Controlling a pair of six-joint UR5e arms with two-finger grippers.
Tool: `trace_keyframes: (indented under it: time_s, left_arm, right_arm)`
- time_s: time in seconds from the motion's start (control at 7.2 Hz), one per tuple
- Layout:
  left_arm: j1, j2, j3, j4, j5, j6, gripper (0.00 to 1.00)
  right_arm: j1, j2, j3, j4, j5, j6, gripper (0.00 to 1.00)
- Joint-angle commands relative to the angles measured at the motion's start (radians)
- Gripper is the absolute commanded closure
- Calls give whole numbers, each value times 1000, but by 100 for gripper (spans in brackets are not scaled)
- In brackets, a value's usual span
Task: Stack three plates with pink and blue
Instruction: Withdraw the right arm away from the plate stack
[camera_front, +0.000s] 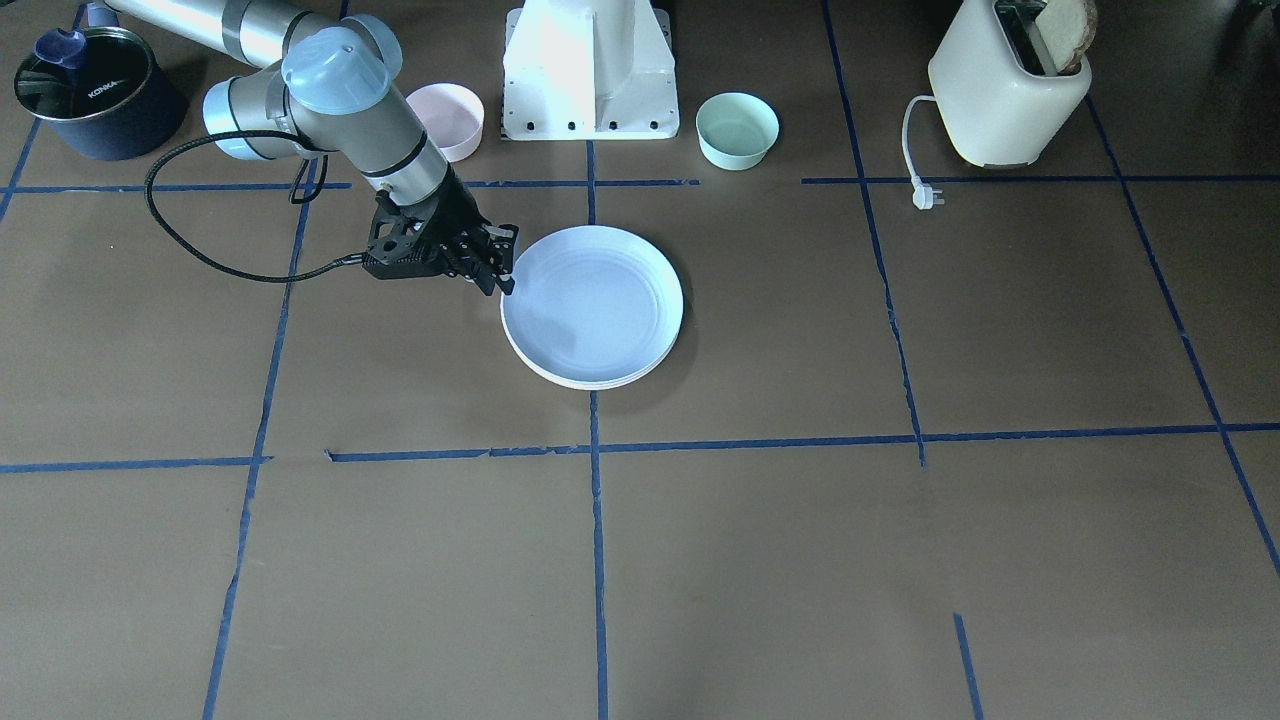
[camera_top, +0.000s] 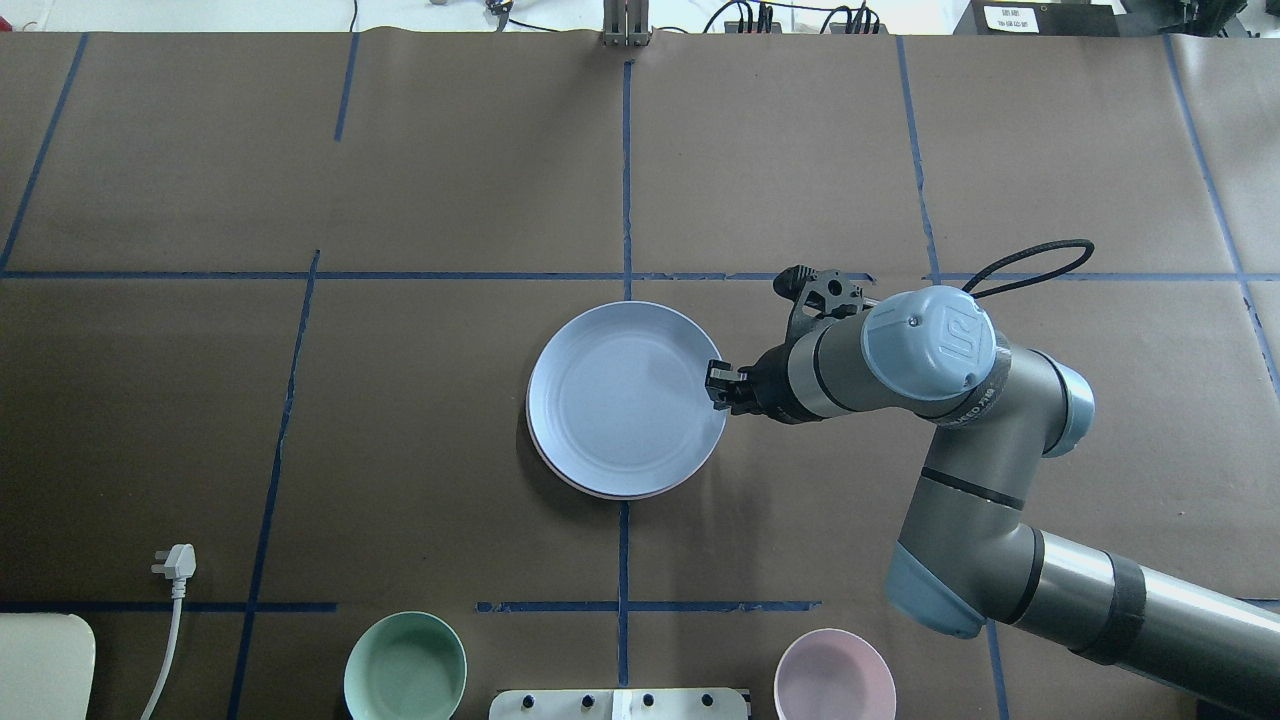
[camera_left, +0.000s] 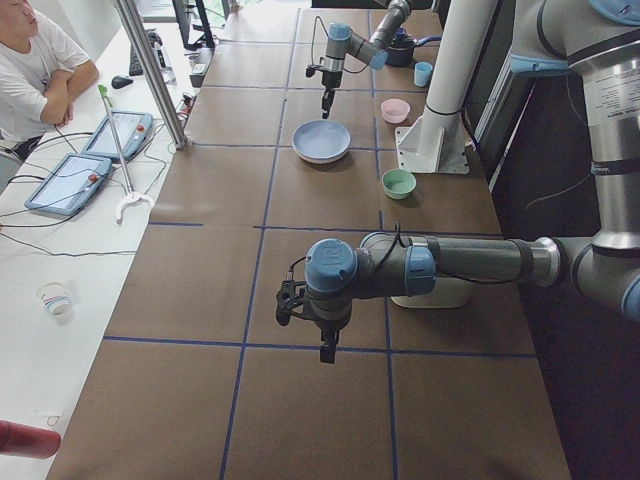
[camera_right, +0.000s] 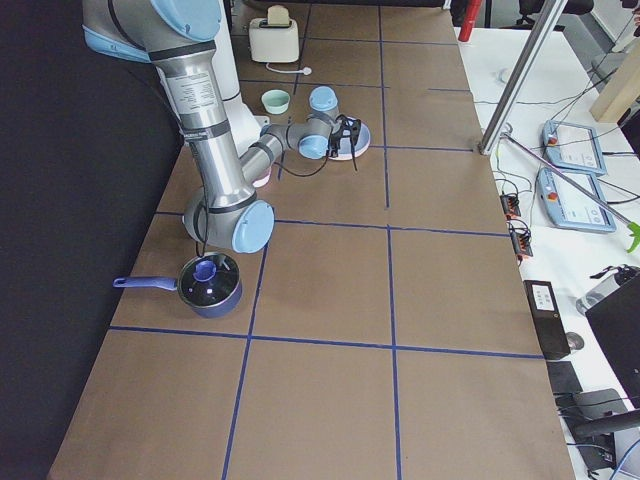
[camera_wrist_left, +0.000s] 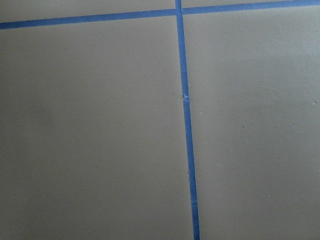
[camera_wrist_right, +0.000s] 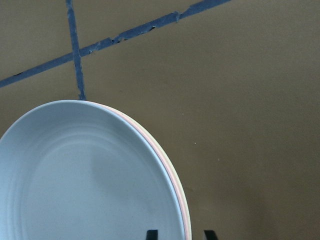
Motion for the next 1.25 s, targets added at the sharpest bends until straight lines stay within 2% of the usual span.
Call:
trace_keyframes:
  time_s: [0.0, 0.14, 0.28, 0.56, 0.69, 0.83, 0.97, 1.11]
  left_arm:
    - [1, -2, 0, 0, 1, 0, 0]
    - [1, -5, 0, 0, 0, 0, 0]
    - [3, -14, 5, 0, 1, 5, 0]
    - [6, -18, 2, 9, 1, -1, 0]
    - [6, -21, 0, 2, 10, -1, 0]
    - [6, -8, 5, 8, 9, 5, 0]
    - [7, -16, 64, 3, 13, 6, 0]
    - [6, -18, 74, 3, 15, 6, 0]
  right_arm:
    - [35, 30, 1, -69, 45, -15, 0]
    - [106, 22, -2, -109, 133, -59, 0]
    - [190, 15, -5, -185, 214, -221, 0]
    - [400, -17, -4, -446, 341, -651, 0]
    - [535, -72, -3, -543, 390, -934, 0]
    - [649, -141, -8, -592, 399, -1176, 0]
    - [758, -196, -17, -647, 399, -1407, 0]
    - [848, -246, -17, -687, 401, -1571, 0]
